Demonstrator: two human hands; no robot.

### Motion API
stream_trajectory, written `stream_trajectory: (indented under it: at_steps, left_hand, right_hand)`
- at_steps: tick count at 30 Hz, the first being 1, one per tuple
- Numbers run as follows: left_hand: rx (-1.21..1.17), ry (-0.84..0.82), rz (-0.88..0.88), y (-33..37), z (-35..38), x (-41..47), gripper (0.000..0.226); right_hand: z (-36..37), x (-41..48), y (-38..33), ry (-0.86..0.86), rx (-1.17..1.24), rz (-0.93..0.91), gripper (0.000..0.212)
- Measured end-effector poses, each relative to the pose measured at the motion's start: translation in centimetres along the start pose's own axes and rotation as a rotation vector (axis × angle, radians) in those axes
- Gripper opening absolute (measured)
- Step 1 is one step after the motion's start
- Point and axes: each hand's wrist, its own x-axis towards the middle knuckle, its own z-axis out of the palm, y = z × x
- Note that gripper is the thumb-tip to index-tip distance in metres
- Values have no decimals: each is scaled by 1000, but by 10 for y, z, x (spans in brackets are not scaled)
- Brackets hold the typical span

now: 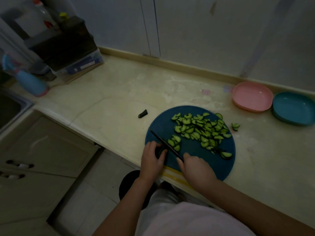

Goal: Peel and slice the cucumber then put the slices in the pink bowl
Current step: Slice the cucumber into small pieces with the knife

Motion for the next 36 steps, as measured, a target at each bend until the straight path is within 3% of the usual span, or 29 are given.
stream_trajectory:
  at_steps: [13, 25, 36]
  left_hand:
    - [-19, -30, 13, -2, -5, -2, 16]
    - [-20, -13, -13, -2, -2, -2, 17]
    - [-21, -10, -6, -1, -3, -3, 20]
  right_hand:
    - [0, 0, 3, 24, 63, 44, 41]
    - [-8, -7, 0, 22, 87, 17, 34]
    - [3, 3, -3, 39, -10, -18, 38]
